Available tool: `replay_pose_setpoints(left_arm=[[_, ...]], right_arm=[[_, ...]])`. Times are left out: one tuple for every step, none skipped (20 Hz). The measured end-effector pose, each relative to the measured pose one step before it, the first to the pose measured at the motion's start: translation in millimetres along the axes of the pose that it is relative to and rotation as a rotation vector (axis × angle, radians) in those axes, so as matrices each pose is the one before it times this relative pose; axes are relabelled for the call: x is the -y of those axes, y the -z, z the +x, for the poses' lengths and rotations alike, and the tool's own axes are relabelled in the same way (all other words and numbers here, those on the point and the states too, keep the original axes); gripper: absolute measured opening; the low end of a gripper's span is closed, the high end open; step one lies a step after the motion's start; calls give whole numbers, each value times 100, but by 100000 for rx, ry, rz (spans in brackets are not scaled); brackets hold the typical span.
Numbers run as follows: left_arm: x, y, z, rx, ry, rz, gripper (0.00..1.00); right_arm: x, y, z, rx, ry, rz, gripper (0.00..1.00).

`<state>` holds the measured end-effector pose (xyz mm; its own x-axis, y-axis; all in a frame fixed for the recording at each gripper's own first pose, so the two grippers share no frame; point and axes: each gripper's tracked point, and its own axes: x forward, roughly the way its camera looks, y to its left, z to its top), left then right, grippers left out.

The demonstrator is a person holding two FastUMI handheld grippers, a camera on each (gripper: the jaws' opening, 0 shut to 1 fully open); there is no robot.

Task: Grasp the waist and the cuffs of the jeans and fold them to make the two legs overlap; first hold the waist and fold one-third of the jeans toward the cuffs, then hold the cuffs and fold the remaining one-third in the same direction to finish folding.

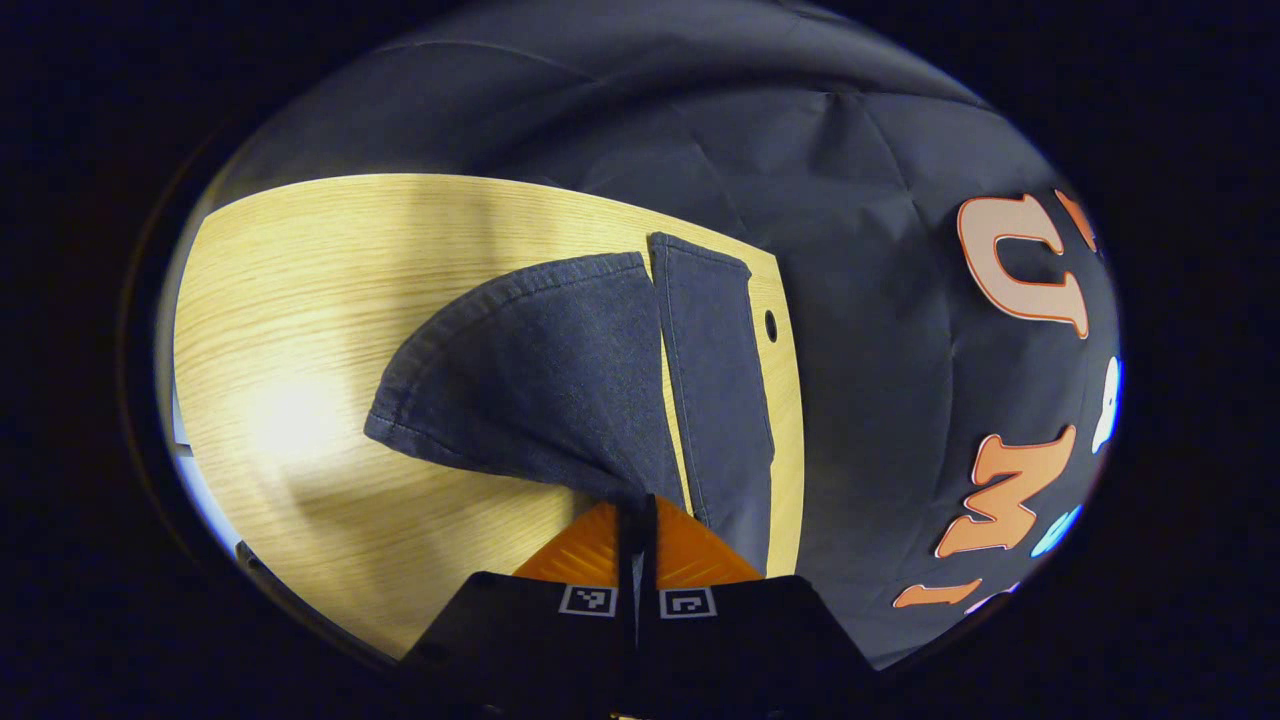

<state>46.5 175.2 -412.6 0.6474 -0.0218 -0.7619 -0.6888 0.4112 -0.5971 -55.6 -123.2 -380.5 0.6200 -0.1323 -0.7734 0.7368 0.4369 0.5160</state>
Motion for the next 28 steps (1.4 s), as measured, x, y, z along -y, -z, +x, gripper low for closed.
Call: replay_pose_setpoints(left_arm=[[84, 27, 290, -2, -92, -59, 1], [-32, -24, 66, 13, -118, -32, 1], [37, -47, 58, -11, -27, -163, 1], [4, -11, -27, 128, 88, -466, 1], [-93, 1, 48, 72, 4, -736, 1], [60, -91, 69, 29, 8, -773, 1], [-61, 97, -51, -15, -80, -648, 1], [-8, -90, -27, 110, -82, -433, 1], [61, 37, 169, -29, 81, -119, 1], [-67, -64, 50, -5, -220, 38, 1], [-50, 123, -118, -45, -200, -7, 1], [-19, 13, -74, 85, -219, -77, 1], [-29, -7, 103, 186, -203, -73, 1], [-45, 37, -72, 116, -317, -78, 1], [5, 33, 20, 56, -307, -221, 1], [11, -84, -88, 191, -67, -471, 1], [116, 57, -52, 235, 69, -337, 1], [160, 91, -323, 184, -200, 241, 1], [82, -19, -219, 154, -1437, 402, 1], [90, 37, -458, -596, -1354, 386, 1], [391, 167, -741, -336, -920, 446, 1], [676, -24, -671, 398, 916, 841, 1], [801, 222, -616, 905, 725, 1187, 1], [704, -138, -776, 1561, -125, 631, 1], [697, -176, -325, 766, -1100, -199, 1], [669, -40, -419, -122, -1990, -581, 1], [364, 151, -230, -1365, -4150, 569, 1], [340, 191, -117, -3282, -3877, 2061, 1]], right_arm=[[68, 62, 455, -670, 910, 137, 98], [-151, 265, 343, -1408, 274, 301, 98], [-524, -31, 183, -101, -1394, 462, 98], [-382, -95, 217, -312, -875, 367, 98], [-368, -26, 404, -396, -961, 65, 98], [-341, -146, 391, -293, -1096, -235, 98], [-443, 57, 331, -683, -1347, -429, 97], [-466, -122, 491, -214, -1446, -151, 96], [-590, -72, 386, -547, -2411, 443, 95], [-594, -172, 559, -188, -1846, 1286, 94], [-439, -332, 601, 388, -1648, 1809, 92], [-314, -252, 531, 230, -217, 2180, 88], [241, -109, 595, 1201, 829, -445, 80], [272, -66, 764, 2058, 298, -4550, 70], [391, -289, -96, 2426, 1480, -1790, 50], [-116, 253, -136, 424, 591, 1992, 31], [25, 90, -362, -538, -363, 1548, 12], [-127, -6, -242, -74, -981, 640, 12], [-187, 98, -836, -816, -866, 356, 12], [-395, -137, -785, -357, -1463, 625, 12], [-680, -229, -869, -493, -2580, 360, 12], [-633, -292, -626, -1009, -2254, -116, 11], [-476, -240, -486, -1248, -1616, -875, 11], [-742, -133, -148, -1710, -1501, -686, 12], [-1093, -264, -38, -692, -1501, -1, 12], [-1076, -398, -27, -831, -1893, -313, 11], [-1155, -296, -14, -726, -640, -805, 11], [-1211, -543, 248, -603, -475, -1598, 12]])
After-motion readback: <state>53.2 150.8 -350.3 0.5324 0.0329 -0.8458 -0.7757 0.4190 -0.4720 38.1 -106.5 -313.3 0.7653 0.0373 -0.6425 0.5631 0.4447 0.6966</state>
